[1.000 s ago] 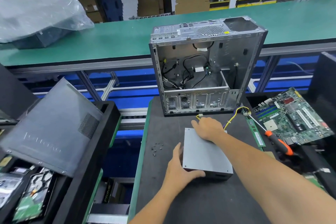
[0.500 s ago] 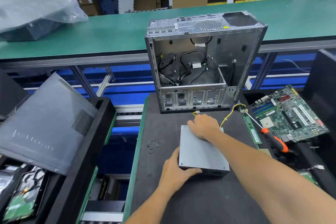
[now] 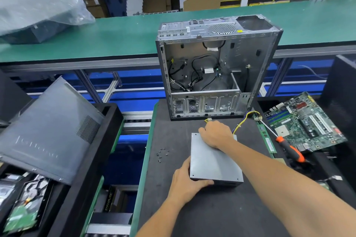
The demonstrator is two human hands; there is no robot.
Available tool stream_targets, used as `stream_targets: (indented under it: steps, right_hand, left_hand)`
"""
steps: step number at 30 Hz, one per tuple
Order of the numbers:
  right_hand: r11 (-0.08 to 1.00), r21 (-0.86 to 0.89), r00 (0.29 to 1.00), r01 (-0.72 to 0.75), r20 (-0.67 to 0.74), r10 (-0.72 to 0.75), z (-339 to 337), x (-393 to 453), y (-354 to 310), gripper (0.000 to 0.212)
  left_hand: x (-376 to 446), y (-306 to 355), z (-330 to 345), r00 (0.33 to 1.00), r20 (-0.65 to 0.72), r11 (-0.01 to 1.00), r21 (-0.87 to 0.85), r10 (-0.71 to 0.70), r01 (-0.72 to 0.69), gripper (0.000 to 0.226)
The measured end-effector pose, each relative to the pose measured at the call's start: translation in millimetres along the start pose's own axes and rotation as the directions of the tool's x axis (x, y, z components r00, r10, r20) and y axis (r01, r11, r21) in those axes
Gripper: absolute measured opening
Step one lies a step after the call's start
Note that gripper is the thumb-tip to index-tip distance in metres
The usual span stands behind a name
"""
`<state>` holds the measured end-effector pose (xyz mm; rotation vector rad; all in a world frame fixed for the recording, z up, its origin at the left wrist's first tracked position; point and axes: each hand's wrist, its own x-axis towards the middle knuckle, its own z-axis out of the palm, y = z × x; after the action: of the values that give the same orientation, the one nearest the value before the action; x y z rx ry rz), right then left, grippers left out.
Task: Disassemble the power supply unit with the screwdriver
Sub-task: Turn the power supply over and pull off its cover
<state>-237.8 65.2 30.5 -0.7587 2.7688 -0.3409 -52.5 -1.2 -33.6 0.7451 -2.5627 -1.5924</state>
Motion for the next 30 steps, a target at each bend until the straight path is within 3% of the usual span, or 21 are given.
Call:
stream_targets:
  steps: [12, 17, 22, 25, 27, 28, 30]
  right_hand:
    - [0.997, 0.068, 0.999, -0.032, 0.010, 0.031, -4, -4, 1, 0.040]
    - [0.988, 0.151, 1.000, -0.010, 0.011, 0.008, -16, -7, 17, 0.028]
    - [0.938, 0.270, 0.947, -0.217, -0.174, 0.269, -37, -24, 56, 0.025]
    - [0.844, 0.364, 0.911, -0.394, 0.033, 0.411, -37, -35, 68, 0.028]
    - [0.651, 0.546, 0.850, -0.527, 0.317, 0.421, -35, -44, 61, 0.046]
    - [0.568, 0.594, 0.822, -0.570, 0.424, 0.381, -37, -48, 56, 0.056]
    - [0.532, 0.622, 0.814, -0.575, 0.499, 0.296, -41, -53, 47, 0.067]
  left_hand:
    - [-1, -4, 6, 0.997, 0.009, 0.997, -0.026, 0.075, -0.075, 0.075]
    - [3, -6, 7, 0.998, 0.008, 0.998, -0.010, 0.056, -0.056, 0.066]
    - [7, 6, -11, 0.993, 0.119, 1.000, 0.006, 0.009, -0.010, 0.064]
    - [21, 18, -34, 0.928, 0.353, 0.991, -0.020, -0.120, 0.136, 0.072]
    - [33, 29, -43, 0.852, 0.489, 0.948, -0.136, -0.188, 0.288, 0.062]
    - [39, 35, -44, 0.843, 0.493, 0.910, -0.212, -0.216, 0.357, 0.061]
    - [50, 47, -41, 0.843, 0.453, 0.866, -0.250, -0.291, 0.433, 0.067]
